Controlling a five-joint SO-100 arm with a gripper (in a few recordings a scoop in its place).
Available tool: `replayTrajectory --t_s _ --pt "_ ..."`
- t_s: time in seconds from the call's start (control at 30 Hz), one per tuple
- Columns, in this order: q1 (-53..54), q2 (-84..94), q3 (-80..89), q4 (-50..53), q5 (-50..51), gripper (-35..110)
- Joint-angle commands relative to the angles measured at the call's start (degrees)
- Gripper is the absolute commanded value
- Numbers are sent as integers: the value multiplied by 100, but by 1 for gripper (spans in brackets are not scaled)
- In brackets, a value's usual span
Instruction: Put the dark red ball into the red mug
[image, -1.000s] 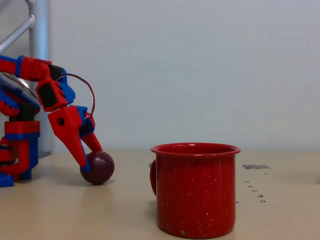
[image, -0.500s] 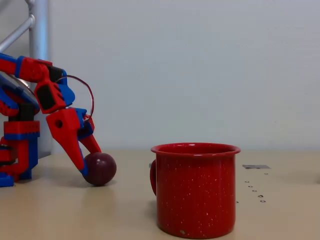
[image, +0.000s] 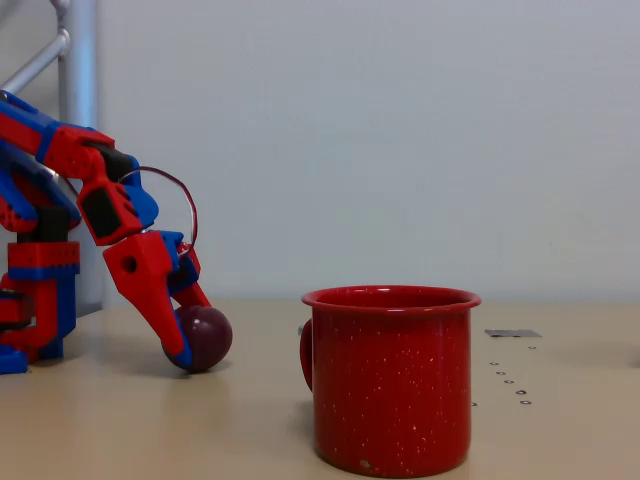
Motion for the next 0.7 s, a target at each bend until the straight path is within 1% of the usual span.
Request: replayTrajectory --t_s 0.0,0.1,0.2,0.37,0.67 --pt "114 18 -220 -141 -44 34" --pt "123 18 -237 -141 -88 30" --pt "114 18 -272 -141 -141 22" --pt "114 26 -422 -114 132 16" --pt "35 431 -1020 9 1477 15"
